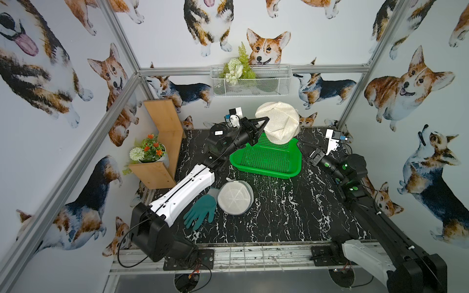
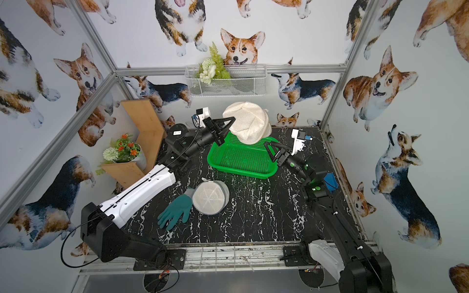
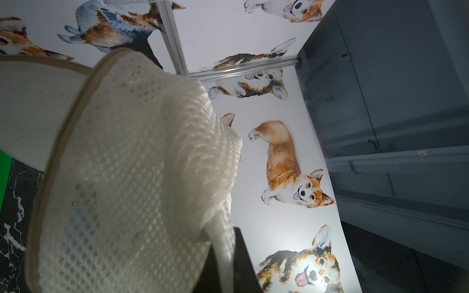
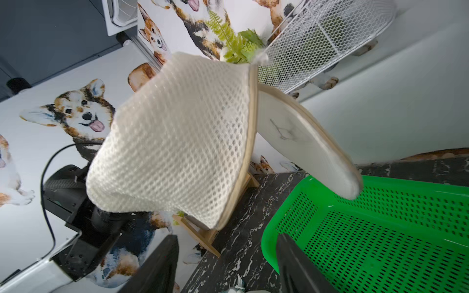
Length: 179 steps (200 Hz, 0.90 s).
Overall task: Turn the laundry bag inside out
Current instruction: Turn over the laundry bag.
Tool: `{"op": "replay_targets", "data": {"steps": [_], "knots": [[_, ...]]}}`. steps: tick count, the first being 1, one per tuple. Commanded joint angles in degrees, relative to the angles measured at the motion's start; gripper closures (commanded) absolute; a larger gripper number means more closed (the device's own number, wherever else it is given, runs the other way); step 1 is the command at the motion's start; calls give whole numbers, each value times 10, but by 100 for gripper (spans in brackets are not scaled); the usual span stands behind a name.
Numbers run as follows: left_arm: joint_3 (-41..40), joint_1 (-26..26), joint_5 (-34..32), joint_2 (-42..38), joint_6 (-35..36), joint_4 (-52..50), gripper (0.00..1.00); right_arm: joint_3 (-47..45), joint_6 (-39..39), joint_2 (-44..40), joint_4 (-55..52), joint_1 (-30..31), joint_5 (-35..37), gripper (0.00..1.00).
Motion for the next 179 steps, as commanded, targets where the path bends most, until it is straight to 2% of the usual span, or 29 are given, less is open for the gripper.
{"op": "replay_targets", "data": {"steps": [1,38,42,53,132,163,179], "knots": [[-1,0,14,3,-6,48,100,26,74,27,98,0,-26,34],[4,0,32,15,-21,80,100,60,122,90,126,0,-22,36],[4,0,33,16,-22,82,100,63,124,94,126,0,-20,40],[6,0,36,16,-22,86,100,70,130,104,128,0,-14,43],[13,1,45,19,-33,107,100,62,221,128,223,-28,-17,42],[15,1,50,24,-38,116,100,75,256,150,270,-33,-35,49],[18,1,53,27,-40,120,100,86,267,163,277,-33,-42,57]]}}
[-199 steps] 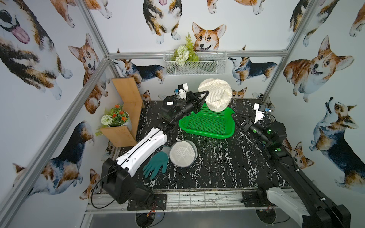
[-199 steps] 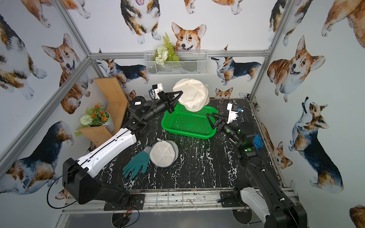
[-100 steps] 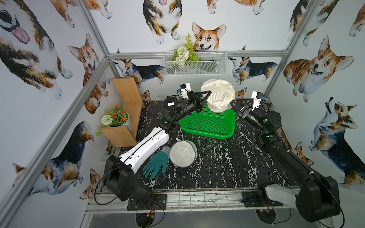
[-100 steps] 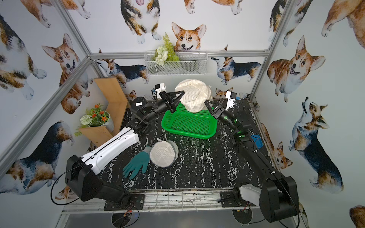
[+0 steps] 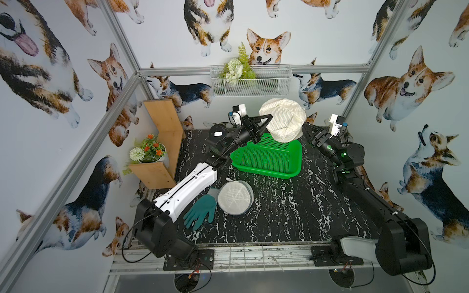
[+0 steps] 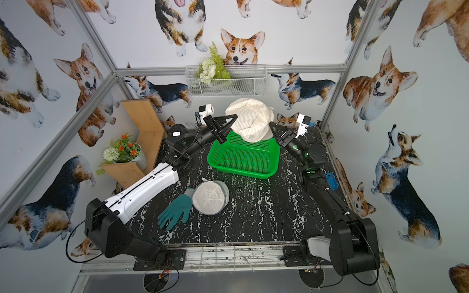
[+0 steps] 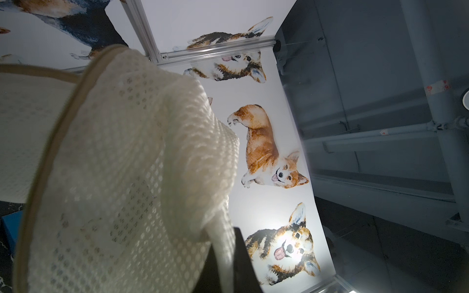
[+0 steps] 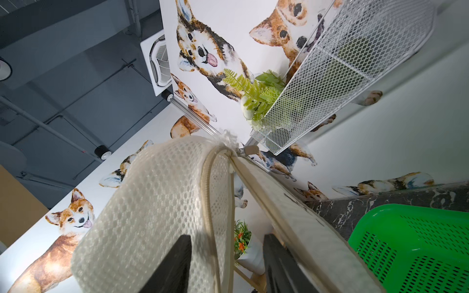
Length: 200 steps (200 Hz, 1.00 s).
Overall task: Turn the laundry bag inside out
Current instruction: Turn over the laundry bag.
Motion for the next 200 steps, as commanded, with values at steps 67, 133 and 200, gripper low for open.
{"op": "replay_targets", "data": {"steps": [67,133,200], "knots": [[10,2,17,9,-7,59,100,-12,50,6,50,-11,-8,100],[74,-5,58,37,-18,140,100,-186,-39,-42,-77,-21,78,100],[26,-7,58,18,-9,216,100,-230,-44,-95,-42,-59,113,100]]}}
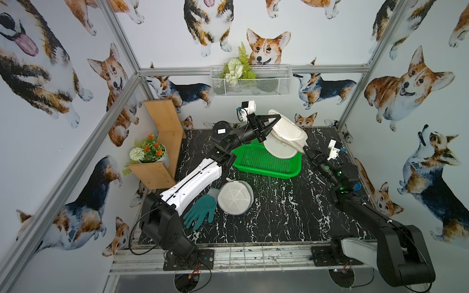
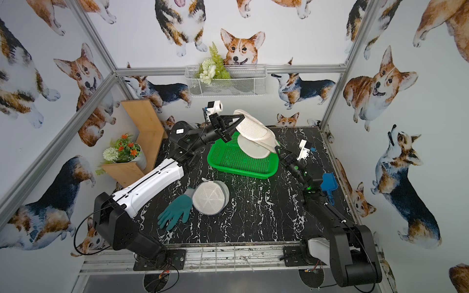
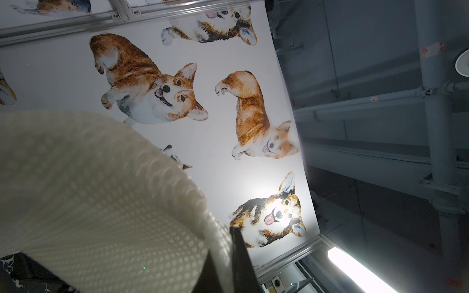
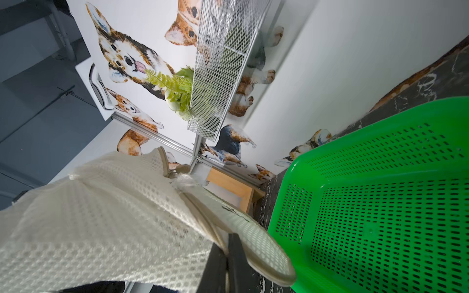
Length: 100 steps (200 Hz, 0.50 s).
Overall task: Turn the laundry bag inside out
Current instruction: Turn over the laundry bag.
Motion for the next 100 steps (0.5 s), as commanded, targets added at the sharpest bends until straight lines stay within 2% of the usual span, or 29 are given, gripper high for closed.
{"op": "replay_targets", "data": {"steps": [1,12,20,40,43,54,65,84,100], "knots": [[-17,1,-22,-18,9,176,100,-7,-24,-28,-44,-14,54,100],[-33,-1,-26,-17,5,196,100,19,-64,-33,-55,-5,15,100],[-38,-2,-25,-14,3,209,100,51,-107,-31,-81,13,-18,93],[-44,-4,-17,1,-8,236,100,154,-282,-26,-255,69,-61,68],[-45,-4,-17,4,-11,240,100,167,-309,-29,-283,72,-60,60],[-46,-3,-16,9,-17,248,100,192,-369,-46,-369,71,-20,43],[-46,-3,-16,11,-15,247,100,192,-415,-77,-420,60,50,32],[-48,-4,-14,11,-11,241,100,160,-495,-134,-429,53,144,27],[-48,-4,-9,9,-9,235,100,139,-566,-164,-397,53,150,27]]}}
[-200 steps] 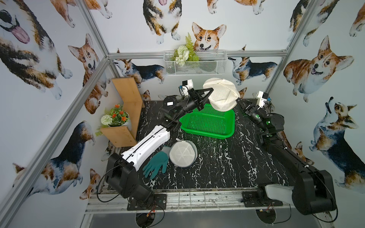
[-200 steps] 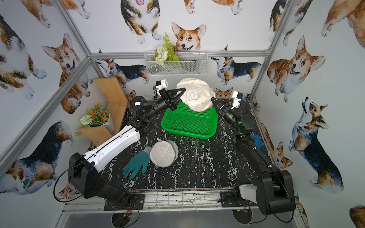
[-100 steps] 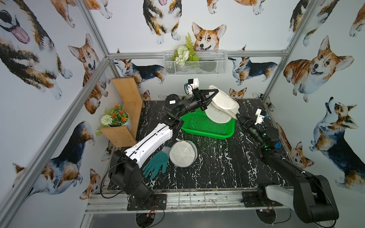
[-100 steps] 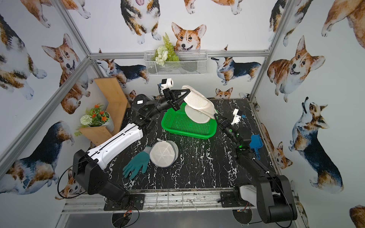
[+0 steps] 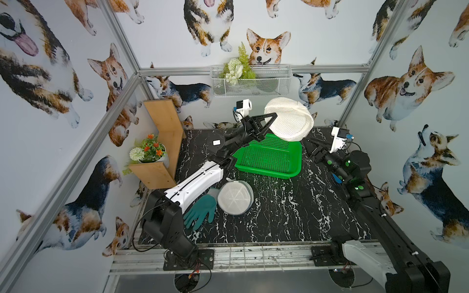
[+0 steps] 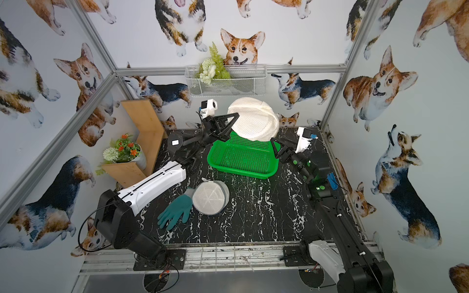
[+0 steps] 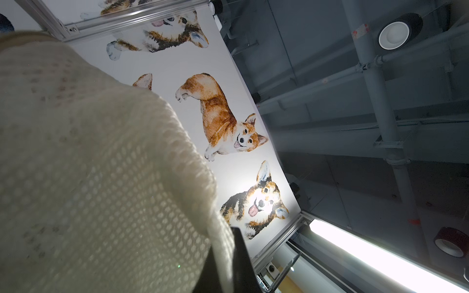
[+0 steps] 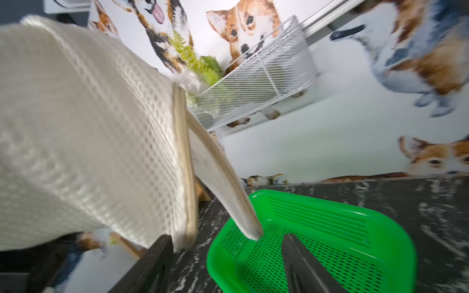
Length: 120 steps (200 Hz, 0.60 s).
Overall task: Turn the laundry bag inside out
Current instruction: Turn over the laundry bag.
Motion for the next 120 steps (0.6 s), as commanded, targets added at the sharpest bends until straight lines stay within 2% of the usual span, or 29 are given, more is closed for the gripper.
{"op": "replay_targets", "data": {"steps": [1,24,43,87,120], "knots": [[-1,0,6,-3,2,34,100,-23,-168,-36,-35,0,71,27],[3,0,18,-4,6,20,100,-16,-235,-42,27,0,29,27],[5,0,28,-5,10,11,100,28,-260,-24,33,0,11,28],[8,2,75,-18,68,-41,100,149,-277,16,-53,-1,0,34],[-4,11,128,-36,158,-84,100,202,-243,26,-170,-1,-56,35]]}}
